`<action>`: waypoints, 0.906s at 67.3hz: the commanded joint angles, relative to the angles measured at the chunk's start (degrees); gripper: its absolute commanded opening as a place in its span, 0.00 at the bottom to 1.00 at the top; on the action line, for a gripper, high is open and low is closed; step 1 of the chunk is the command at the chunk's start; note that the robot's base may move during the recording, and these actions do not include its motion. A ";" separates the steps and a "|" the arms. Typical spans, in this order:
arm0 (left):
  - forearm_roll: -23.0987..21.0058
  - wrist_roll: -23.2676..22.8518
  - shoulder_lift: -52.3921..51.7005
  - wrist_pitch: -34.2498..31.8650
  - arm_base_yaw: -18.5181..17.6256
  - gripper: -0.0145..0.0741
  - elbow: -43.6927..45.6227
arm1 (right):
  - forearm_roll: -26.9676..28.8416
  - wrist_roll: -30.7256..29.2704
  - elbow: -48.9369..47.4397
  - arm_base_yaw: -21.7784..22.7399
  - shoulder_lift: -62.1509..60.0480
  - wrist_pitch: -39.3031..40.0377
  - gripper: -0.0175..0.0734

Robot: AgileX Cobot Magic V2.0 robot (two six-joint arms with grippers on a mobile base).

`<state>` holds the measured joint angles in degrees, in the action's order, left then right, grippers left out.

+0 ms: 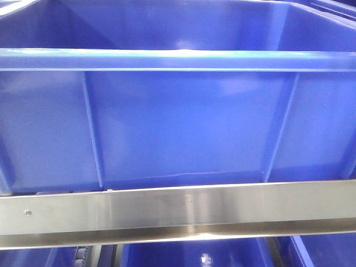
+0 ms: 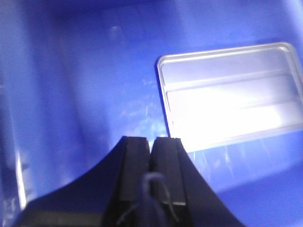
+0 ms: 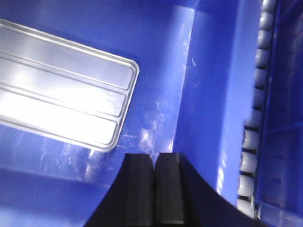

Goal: Grab silver tray and place in blue box

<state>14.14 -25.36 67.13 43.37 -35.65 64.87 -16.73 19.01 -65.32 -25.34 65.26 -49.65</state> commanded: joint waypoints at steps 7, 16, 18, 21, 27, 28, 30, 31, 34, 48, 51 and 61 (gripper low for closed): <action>0.73 0.14 -11.64 -9.05 -0.34 0.05 -6.58 | -1.90 -0.62 7.73 -0.07 -12.69 8.90 0.25; 0.73 0.96 -20.31 -15.40 -0.34 0.05 -13.47 | -1.90 -0.62 14.69 -0.07 -22.16 12.97 0.25; 0.73 1.19 -22.10 -16.78 -0.34 0.05 -14.82 | -1.90 -0.62 16.00 -0.07 -24.55 13.72 0.25; 0.73 1.68 -24.68 -18.51 -0.34 0.05 -16.81 | -1.90 -0.62 18.25 -0.07 -27.53 14.87 0.25; 0.60 4.21 -30.72 -21.63 -0.34 0.05 -21.50 | -1.90 -0.62 22.53 -0.07 -34.07 16.75 0.25; 0.60 4.22 -31.47 -22.04 -0.34 0.05 -22.05 | -1.90 -0.62 23.12 -0.07 -34.97 16.93 0.25; 0.60 4.22 -33.27 -22.46 -0.34 0.05 -23.59 | -1.90 -0.62 24.51 -0.07 -37.19 17.33 0.25; 0.60 4.22 -33.97 -22.78 -0.34 0.05 -23.83 | -1.90 -0.62 25.06 -0.07 -38.48 17.47 0.25; 0.50 4.22 -36.23 -23.18 -0.34 0.05 -25.42 | -1.90 -0.62 26.88 -0.07 -41.44 17.93 0.25; 0.38 8.28 -44.11 -23.33 -0.34 0.05 -31.01 | -1.94 -0.62 34.09 -0.07 -52.41 19.86 0.25; 0.38 8.26 -44.78 -23.33 -0.34 0.05 -31.46 | -1.94 -0.62 34.85 -0.07 -53.32 20.19 0.25; -2.03 8.26 -44.95 -22.95 -0.34 0.05 -31.52 | -1.94 -0.62 35.30 -0.07 -53.51 20.33 0.25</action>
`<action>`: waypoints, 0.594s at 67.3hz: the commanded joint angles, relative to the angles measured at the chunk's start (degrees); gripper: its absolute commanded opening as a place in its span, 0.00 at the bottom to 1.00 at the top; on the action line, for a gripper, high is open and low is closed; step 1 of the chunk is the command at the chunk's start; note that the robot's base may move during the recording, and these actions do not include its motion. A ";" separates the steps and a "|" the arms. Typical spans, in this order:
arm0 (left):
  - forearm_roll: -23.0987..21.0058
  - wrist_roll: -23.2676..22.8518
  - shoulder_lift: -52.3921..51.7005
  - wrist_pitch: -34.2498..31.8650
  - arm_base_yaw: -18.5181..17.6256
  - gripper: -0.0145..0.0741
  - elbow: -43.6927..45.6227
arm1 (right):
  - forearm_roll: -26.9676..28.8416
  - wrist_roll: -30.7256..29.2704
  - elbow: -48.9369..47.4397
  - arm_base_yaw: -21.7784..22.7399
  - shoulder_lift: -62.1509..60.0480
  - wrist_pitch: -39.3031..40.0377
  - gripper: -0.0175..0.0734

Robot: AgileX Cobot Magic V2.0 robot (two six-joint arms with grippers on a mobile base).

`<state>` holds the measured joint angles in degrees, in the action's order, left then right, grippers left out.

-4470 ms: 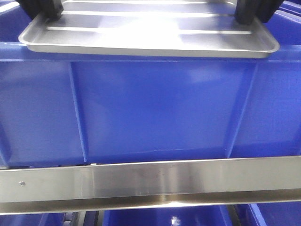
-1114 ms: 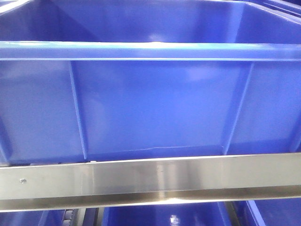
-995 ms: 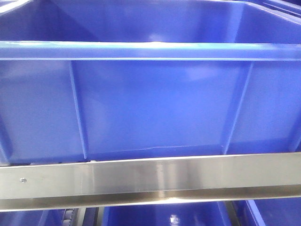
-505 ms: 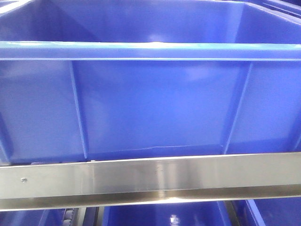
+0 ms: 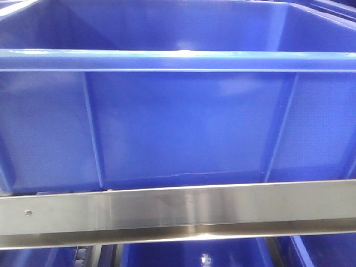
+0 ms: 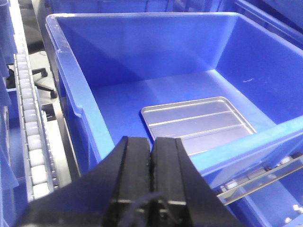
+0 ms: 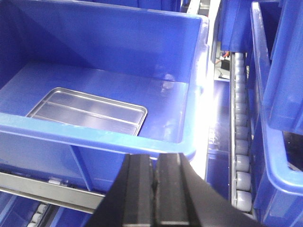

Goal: Grab silver tray and place in blue box

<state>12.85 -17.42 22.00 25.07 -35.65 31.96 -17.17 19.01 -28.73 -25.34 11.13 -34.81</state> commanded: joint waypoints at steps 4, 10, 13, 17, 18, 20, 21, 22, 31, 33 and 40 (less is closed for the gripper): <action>-0.74 0.32 0.18 -4.64 -0.34 0.05 1.39 | -1.50 -0.62 -1.29 -0.07 0.62 5.26 0.25; -0.74 0.32 0.18 -4.64 -0.34 0.05 1.39 | -1.50 -0.62 -1.29 -0.07 0.62 5.20 0.25; -0.74 0.32 0.18 -4.64 -0.34 0.05 1.39 | -1.50 -0.62 -1.29 -0.07 0.62 5.20 0.25; -0.74 0.32 0.18 -4.64 -0.34 0.05 1.39 | -1.50 -0.62 -1.29 -0.07 0.62 5.20 0.25; -0.74 0.32 0.18 -4.64 -0.34 0.05 1.39 | -1.50 -0.62 -1.29 -0.07 0.62 5.20 0.25; -0.74 0.32 0.18 -4.64 -0.34 0.05 1.39 | -1.50 -0.62 -1.29 -0.07 0.62 5.20 0.25; -0.74 0.32 0.18 -4.64 -0.34 0.05 1.39 | -1.50 -0.62 -1.29 -0.07 0.62 5.20 0.25; -0.74 0.32 0.18 -4.64 -0.34 0.05 1.39 | -1.50 -0.62 -1.29 -0.07 0.62 5.20 0.25; -0.74 0.32 0.18 -4.64 -0.34 0.05 1.39 | -1.50 -0.62 -1.29 -0.07 0.62 5.20 0.25; -0.74 0.32 0.18 -4.64 -0.34 0.05 1.39 | -1.50 -0.62 -1.29 -0.07 0.62 5.20 0.25; -0.74 0.32 0.18 -4.64 -0.34 0.05 1.39 | -1.50 -0.62 -1.29 -0.07 0.62 5.20 0.25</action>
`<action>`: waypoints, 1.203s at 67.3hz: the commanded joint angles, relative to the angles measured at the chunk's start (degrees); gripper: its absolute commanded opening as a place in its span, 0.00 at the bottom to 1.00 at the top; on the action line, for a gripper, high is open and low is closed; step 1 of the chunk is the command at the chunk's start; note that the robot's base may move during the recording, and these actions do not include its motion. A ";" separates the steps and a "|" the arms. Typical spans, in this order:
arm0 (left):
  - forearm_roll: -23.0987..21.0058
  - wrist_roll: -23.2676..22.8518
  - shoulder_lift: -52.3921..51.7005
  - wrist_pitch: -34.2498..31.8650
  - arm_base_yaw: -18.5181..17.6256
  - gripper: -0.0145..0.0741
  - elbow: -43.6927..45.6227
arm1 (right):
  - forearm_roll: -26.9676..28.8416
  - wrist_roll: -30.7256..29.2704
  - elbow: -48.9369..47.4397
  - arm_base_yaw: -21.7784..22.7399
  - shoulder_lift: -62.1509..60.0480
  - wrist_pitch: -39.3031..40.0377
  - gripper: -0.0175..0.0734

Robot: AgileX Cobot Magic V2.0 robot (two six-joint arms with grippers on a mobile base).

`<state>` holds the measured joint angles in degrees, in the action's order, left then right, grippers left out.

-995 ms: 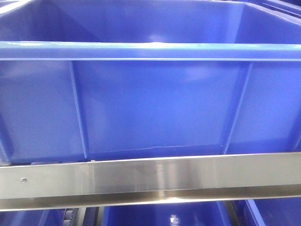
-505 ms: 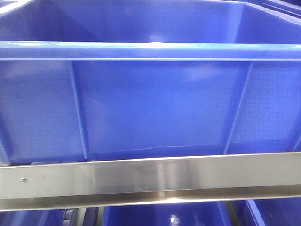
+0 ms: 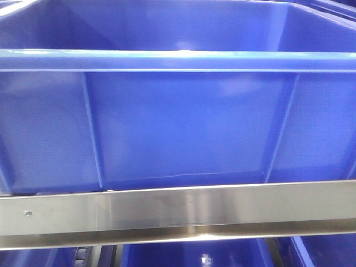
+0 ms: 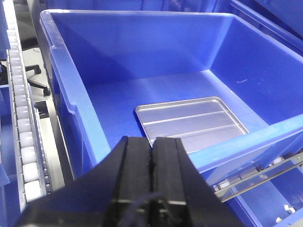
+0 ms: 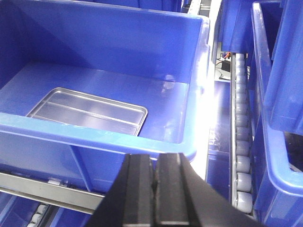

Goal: Grab silver tray and place in blue box

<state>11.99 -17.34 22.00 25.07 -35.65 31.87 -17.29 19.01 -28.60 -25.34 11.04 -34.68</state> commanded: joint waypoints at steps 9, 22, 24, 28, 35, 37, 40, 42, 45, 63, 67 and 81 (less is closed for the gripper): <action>-1.29 0.83 -0.16 -4.54 2.17 0.05 0.90 | -1.38 -0.62 -1.41 -0.07 0.71 5.07 0.25; -13.61 14.71 -3.72 -8.27 13.32 0.05 -3.28 | -1.38 -0.62 -1.41 -0.07 0.71 5.07 0.25; -14.48 15.47 -4.87 -9.42 15.14 0.05 -4.66 | -1.38 -0.62 -1.41 -0.07 0.71 5.07 0.25; -14.49 15.74 -7.23 -11.37 18.13 0.05 -7.70 | -1.38 -0.62 -1.41 -0.07 0.71 5.07 0.25; -14.49 15.74 -12.10 -13.22 22.93 0.05 -12.40 | -1.38 -0.62 -1.41 -0.07 0.71 5.07 0.25; -14.59 15.74 -13.67 -13.48 24.33 0.05 -13.89 | -1.38 -0.62 -1.41 -0.07 0.71 5.07 0.25; -14.68 15.74 -15.52 -13.75 25.93 0.05 -15.94 | -1.38 -0.62 -1.41 -0.07 0.71 5.07 0.25; -14.79 15.74 -17.06 -13.75 27.23 0.05 -17.30 | -1.38 -0.62 -1.41 -0.07 0.71 5.07 0.25; -14.94 15.74 -19.41 -13.75 29.26 0.05 -19.10 | -1.38 -0.62 -1.41 -0.07 0.71 5.07 0.25; -18.76 15.74 -23.61 -21.03 36.24 0.05 -29.30 | -1.38 -0.62 -1.36 -0.07 0.71 5.01 0.25; -18.76 15.74 -23.61 -25.50 36.20 0.05 -32.29 | -1.38 -0.62 -1.31 -0.07 0.71 4.95 0.25; -18.76 15.74 -23.61 -26.06 36.20 0.05 -33.40 | -1.38 -0.62 -1.31 -0.07 0.71 4.72 0.25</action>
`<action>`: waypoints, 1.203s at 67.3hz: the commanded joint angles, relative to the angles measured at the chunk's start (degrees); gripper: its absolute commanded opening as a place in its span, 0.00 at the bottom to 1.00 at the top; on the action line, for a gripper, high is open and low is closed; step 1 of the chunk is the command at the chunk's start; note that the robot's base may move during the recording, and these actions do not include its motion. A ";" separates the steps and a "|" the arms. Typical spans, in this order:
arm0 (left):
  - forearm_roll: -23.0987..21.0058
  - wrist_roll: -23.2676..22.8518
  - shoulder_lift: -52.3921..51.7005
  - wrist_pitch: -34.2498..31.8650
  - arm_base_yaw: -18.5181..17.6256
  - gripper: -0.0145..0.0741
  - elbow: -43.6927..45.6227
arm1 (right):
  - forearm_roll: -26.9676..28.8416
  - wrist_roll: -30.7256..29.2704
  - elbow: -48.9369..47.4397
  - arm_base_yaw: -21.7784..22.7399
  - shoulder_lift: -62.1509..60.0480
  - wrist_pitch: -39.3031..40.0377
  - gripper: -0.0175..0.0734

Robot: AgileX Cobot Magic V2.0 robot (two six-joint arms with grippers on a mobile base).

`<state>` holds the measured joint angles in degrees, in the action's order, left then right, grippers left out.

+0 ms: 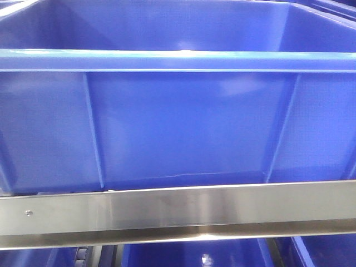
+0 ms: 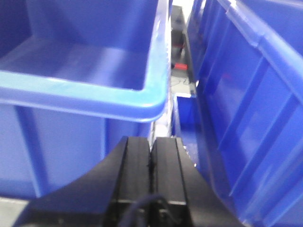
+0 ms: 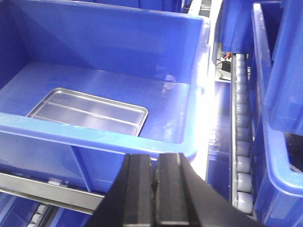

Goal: Grab silver tray and place in blue box

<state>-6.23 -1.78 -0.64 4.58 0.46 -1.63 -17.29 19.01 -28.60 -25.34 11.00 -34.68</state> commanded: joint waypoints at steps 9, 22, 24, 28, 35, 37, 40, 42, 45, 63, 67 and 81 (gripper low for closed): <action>-0.55 0.18 -0.96 -5.43 0.08 0.05 0.10 | -1.38 -0.62 -1.31 -0.07 0.75 4.72 0.25; -0.55 0.18 -0.96 -5.43 0.08 0.05 0.10 | -1.38 -0.62 -1.31 -0.07 0.75 4.72 0.25; -0.55 0.18 -0.96 -5.43 0.08 0.05 0.10 | -1.38 -0.62 -1.31 -0.07 0.75 4.72 0.25; -0.55 0.18 -0.96 -5.43 0.08 0.05 0.10 | -1.38 -0.62 -1.31 -0.07 0.75 4.72 0.25; -0.55 0.18 -0.96 -5.43 0.08 0.05 0.10 | -1.38 -0.62 -1.31 -0.07 0.75 4.72 0.25; -0.55 0.18 -0.96 -5.43 0.08 0.05 0.10 | -1.38 -0.62 -1.31 -0.07 0.75 4.72 0.25; -0.55 0.18 -0.96 -5.43 0.08 0.05 0.10 | -1.38 -0.62 -1.31 -0.07 0.75 4.72 0.25; -0.55 0.18 -0.96 -5.43 0.08 0.05 0.10 | -1.38 -0.62 -1.31 -0.07 0.75 4.72 0.25; -0.55 0.18 -0.96 -5.43 0.08 0.05 0.10 | -1.38 -0.62 -1.31 -0.07 0.75 4.72 0.25; -0.55 0.18 -0.96 -5.43 0.08 0.05 0.10 | -2.62 -0.81 -0.19 1.77 0.75 6.20 0.25; -0.55 0.18 -0.96 -5.43 0.08 0.05 0.10 | -2.19 -1.39 0.87 4.31 0.75 7.86 0.25; -0.55 0.18 -0.96 -5.43 0.08 0.05 0.10 | 9.64 -11.75 7.27 19.92 -0.87 17.56 0.25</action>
<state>-6.25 -1.78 -0.64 4.22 0.46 -1.63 -12.54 12.78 -22.62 -10.95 10.47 -26.28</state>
